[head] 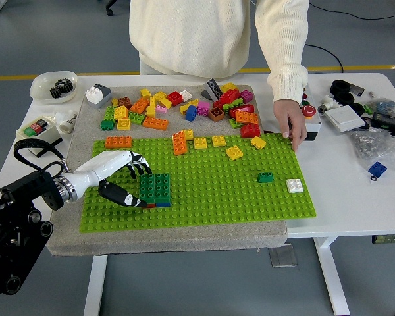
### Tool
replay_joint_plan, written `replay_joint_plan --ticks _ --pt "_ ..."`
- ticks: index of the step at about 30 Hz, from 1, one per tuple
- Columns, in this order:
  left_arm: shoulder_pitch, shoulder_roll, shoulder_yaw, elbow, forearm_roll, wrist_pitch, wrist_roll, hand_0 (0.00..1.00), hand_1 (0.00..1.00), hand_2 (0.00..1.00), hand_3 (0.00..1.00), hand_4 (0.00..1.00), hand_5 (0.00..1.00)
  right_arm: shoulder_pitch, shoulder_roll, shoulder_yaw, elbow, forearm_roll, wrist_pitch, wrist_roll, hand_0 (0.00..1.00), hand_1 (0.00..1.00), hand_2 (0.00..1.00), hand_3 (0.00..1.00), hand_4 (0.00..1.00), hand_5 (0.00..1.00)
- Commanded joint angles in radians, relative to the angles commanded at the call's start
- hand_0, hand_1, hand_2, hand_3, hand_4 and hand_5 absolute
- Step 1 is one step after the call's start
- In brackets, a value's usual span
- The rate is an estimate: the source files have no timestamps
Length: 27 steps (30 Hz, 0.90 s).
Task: Pick up the brick,pile it on top of brick,press brick,pick up the brick,pile it on top of brick,press brick
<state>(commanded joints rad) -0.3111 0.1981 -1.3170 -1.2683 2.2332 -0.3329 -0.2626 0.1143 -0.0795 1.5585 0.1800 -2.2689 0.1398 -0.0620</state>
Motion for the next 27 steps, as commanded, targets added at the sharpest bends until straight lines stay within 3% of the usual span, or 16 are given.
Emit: replay_joint_plan --ticks 27 --pt "-0.003 -0.006 0.005 0.012 -0.002 0.008 -0.002 0.675 0.524 0.491 0.504 0.998 0.092 -0.002 0.001 -0.004 0.0 0.0 0.002 0.0 0.745 0.646 0.72 0.67 0.892 0.425"
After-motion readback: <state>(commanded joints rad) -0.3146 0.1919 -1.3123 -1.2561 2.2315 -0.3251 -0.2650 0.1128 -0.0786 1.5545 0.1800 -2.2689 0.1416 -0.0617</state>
